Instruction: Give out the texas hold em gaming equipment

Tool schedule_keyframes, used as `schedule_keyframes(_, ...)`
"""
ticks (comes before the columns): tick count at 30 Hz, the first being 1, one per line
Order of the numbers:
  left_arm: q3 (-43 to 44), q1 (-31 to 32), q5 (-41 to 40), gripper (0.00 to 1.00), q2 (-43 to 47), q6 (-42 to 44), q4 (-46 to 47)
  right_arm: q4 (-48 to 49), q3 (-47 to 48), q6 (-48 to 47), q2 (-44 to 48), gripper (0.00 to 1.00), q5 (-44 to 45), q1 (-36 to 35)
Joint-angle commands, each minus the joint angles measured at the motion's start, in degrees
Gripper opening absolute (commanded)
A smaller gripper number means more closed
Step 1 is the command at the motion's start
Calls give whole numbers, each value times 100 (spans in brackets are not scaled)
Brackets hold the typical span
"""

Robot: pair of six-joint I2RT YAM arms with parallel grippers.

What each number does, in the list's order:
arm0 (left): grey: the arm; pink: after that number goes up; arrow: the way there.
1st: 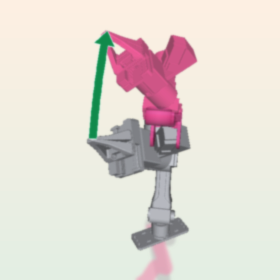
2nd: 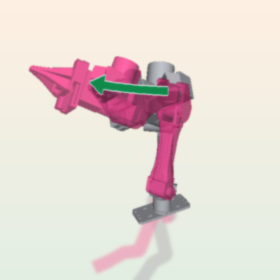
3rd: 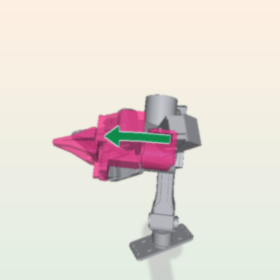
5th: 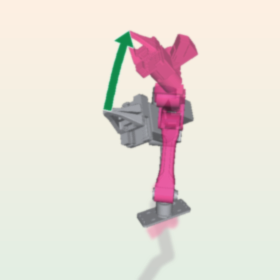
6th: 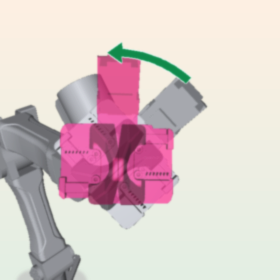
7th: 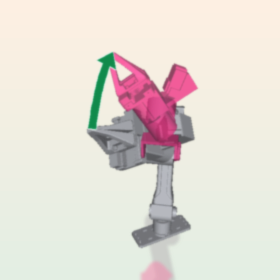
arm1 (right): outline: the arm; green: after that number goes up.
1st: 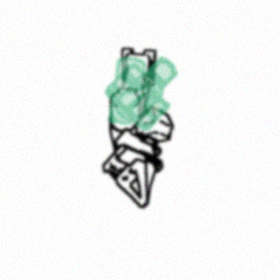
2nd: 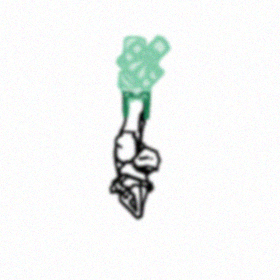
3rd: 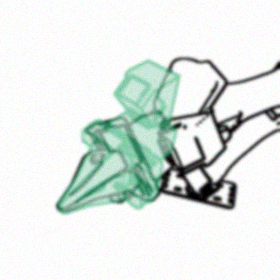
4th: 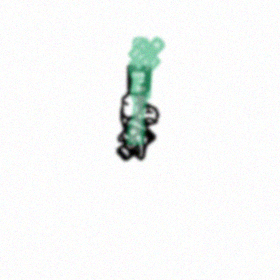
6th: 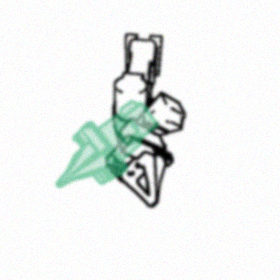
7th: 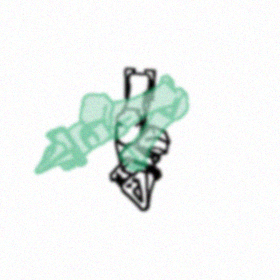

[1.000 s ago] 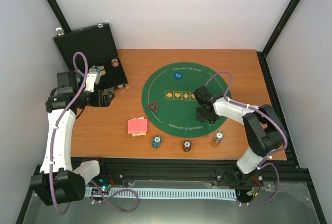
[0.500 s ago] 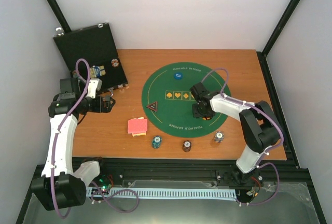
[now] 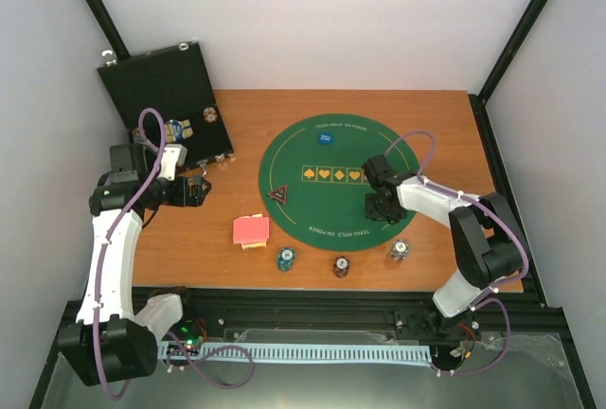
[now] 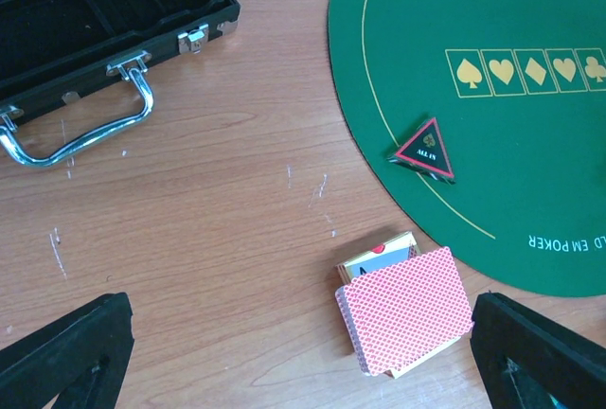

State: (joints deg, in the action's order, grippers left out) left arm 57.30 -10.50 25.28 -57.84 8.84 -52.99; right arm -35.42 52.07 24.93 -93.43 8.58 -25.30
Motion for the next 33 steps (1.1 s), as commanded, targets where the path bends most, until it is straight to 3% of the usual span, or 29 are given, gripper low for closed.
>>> schedule_keyframes(1, -50, -38, 19, 100, 108, 89, 99, -231, 59, 60, 289, 21, 112, 34)
schedule_keyframes(5, 27, -36, 25, 100, 148, 100, 67, -413, 216, 48, 459, 23, 272, -244)
schedule_keyframes(10, 167, -35, -4, 100, 20, 88, 50, -657, 410, 392, 1033, 31, 491, -1491)
schedule_keyframes(16, 172, -34, 8, 100, -30, 49, 74, -1085, 905, 1183, 1111, 54, 902, -3318)
schedule_keyframes(21, 192, -31, -32, 100, -23, 31, 60, -1241, 1562, 1455, 422, 68, 882, -4456)
schedule_keyframes(26, 188, -32, -29, 100, -34, -10, 73, -1361, 2201, 1384, -445, 74, 760, -4858)
schedule_keyframes(33, 296, -39, 15, 100, -78, -36, 62, -1307, 2467, 1153, -827, 75, 619, -4844)
